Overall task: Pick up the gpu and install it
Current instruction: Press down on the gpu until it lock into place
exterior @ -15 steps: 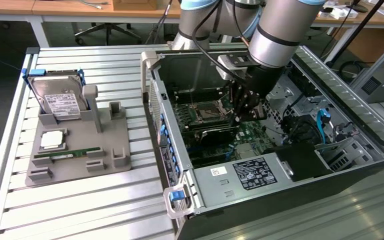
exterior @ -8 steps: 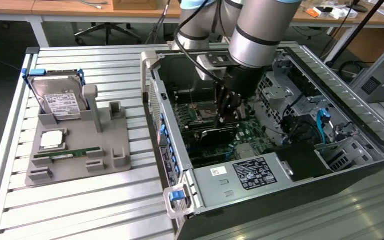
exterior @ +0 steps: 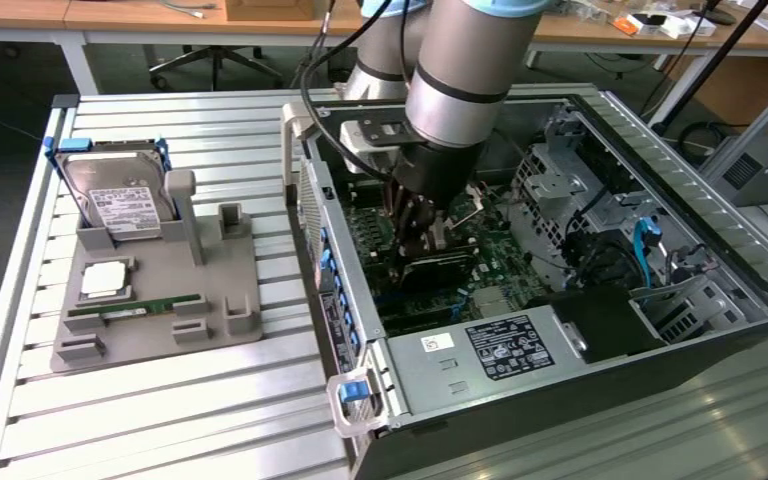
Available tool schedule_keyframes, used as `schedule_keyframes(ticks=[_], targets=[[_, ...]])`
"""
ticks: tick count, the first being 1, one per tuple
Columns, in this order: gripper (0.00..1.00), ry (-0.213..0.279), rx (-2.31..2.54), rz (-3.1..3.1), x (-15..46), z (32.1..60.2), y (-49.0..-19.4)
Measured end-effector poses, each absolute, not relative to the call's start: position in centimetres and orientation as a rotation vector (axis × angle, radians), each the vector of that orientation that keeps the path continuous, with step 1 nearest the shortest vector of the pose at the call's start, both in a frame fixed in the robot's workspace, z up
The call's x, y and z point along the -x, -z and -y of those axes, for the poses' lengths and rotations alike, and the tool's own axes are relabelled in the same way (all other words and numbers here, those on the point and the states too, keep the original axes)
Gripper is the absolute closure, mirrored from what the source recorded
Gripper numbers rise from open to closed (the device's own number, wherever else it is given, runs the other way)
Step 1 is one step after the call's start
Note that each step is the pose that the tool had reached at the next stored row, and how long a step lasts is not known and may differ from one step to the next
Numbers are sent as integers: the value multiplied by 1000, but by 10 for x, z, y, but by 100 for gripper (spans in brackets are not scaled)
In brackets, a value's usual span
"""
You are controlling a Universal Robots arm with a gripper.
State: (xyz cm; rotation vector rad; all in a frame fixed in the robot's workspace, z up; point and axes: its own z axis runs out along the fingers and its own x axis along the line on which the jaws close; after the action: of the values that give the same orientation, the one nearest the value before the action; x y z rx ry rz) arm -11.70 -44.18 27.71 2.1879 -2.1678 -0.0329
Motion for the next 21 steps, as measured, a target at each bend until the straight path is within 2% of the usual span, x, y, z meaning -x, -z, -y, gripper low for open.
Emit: schedule_keyframes(ticks=[11,16,21], targets=[[89,33,-2188,2168,114,437,-276],[89,33,-2188,2168,114,436,-291],[89,33,-2188,2168,114,445,-292]])
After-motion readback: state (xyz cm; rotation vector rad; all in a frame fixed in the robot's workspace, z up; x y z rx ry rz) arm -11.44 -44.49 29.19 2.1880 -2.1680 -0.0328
